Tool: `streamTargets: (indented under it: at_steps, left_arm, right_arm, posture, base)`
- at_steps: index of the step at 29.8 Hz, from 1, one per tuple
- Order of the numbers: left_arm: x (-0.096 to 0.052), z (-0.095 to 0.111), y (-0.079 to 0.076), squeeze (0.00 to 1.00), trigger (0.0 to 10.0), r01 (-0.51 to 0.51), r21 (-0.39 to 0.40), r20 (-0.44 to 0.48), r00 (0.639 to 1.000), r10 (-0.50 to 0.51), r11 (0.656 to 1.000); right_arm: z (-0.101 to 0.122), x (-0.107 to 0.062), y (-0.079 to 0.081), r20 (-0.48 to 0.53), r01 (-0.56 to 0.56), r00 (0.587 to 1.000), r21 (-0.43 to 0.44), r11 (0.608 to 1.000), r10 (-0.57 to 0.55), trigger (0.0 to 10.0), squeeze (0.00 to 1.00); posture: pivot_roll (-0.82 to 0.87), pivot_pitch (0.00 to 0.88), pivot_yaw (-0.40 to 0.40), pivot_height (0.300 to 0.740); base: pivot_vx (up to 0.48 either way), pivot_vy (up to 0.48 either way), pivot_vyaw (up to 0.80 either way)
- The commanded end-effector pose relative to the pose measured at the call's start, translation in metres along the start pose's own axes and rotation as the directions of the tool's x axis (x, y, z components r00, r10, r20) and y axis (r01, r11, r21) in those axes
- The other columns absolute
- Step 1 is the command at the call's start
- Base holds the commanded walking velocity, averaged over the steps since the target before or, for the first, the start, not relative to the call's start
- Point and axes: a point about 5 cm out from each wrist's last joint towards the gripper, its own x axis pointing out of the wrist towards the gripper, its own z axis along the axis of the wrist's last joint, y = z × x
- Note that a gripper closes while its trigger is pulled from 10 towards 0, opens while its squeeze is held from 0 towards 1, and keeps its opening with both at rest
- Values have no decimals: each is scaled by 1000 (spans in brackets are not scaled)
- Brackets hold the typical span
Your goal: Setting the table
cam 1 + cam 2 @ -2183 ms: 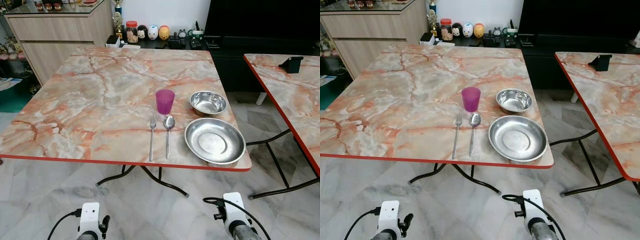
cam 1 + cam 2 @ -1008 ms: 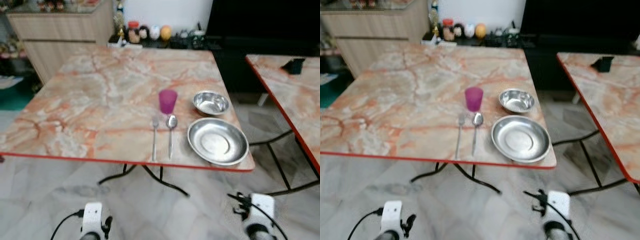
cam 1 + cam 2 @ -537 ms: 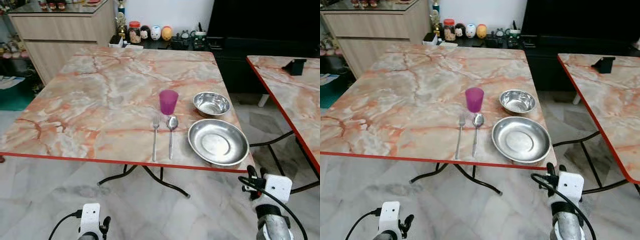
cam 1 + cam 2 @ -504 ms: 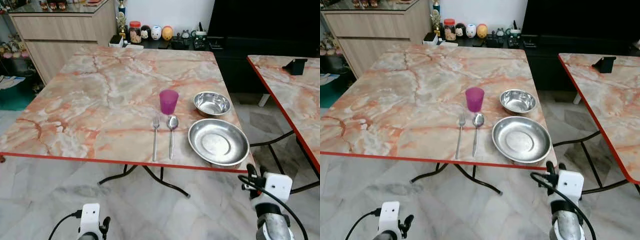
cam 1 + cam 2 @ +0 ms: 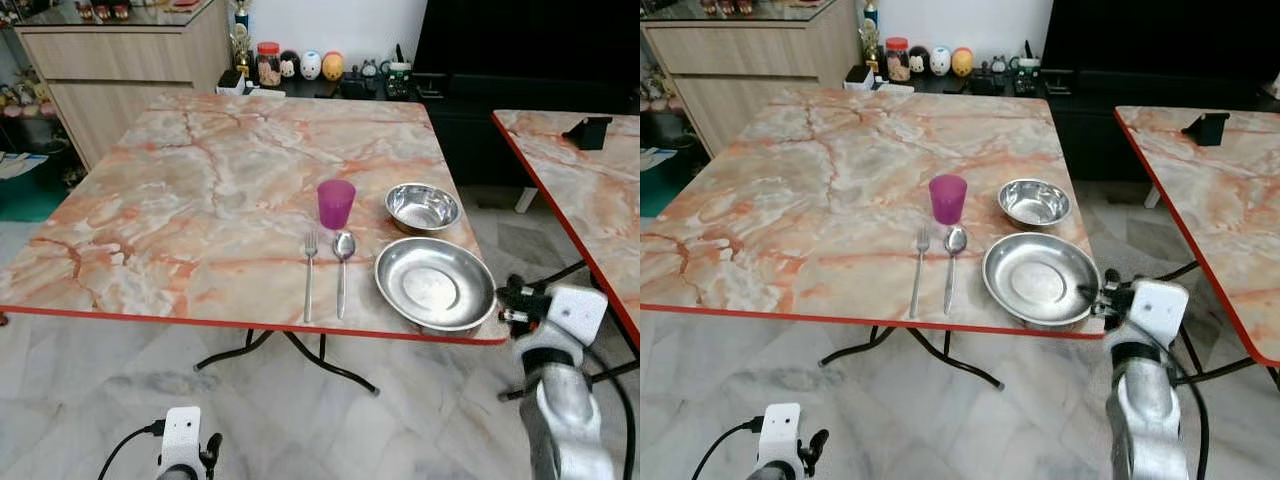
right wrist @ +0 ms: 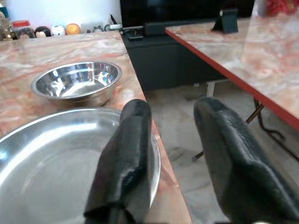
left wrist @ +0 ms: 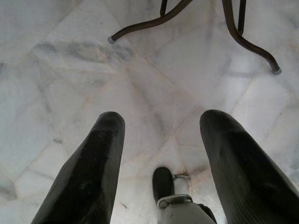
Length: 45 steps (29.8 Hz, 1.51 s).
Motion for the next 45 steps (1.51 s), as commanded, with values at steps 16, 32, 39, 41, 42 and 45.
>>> streamTargets:
  at_steps: [16,32,39,41,42,45]
  left_arm:
    - [0,-2,2,0,10000,-16,-14,-19,1000,16,1000]
    - [-2,-7,3,0,10000,-20,-16,-30,999,20,1000]
    - [-1,-6,3,0,10000,-21,-13,-27,999,21,1000]
    - [-1,-4,3,0,10000,-23,-13,-22,1000,22,1000]
    - [-1,-4,3,0,10000,-23,-12,-21,1000,23,1000]
    - [-1,-4,4,0,10000,-28,-9,-20,999,28,1000]
  right_arm:
    - [-8,49,37,-176,-61,981,97,993,77,10000,1000]
    - [-23,52,9,-238,111,969,157,981,-71,10000,0]
    - [-36,50,10,-295,129,954,212,969,-62,10000,0]
    - [-38,50,11,-304,135,951,227,965,-62,10000,0]
    - [-38,50,12,-304,135,951,230,964,-60,10000,0]
    - [-40,50,15,-304,132,951,232,964,-57,10000,0]
  posture:
    - [-107,1,-29,736]
    - [-107,17,-35,736]
    - [-107,18,-36,736]
    - [-103,18,-37,736]
    - [-103,18,-37,736]
    - [-98,18,-38,736]
  base:
    - [0,0,0]
    - [0,0,0]
    - [0,0,0]
    - [0,0,0]
    - [0,0,0]
    - [0,0,0]
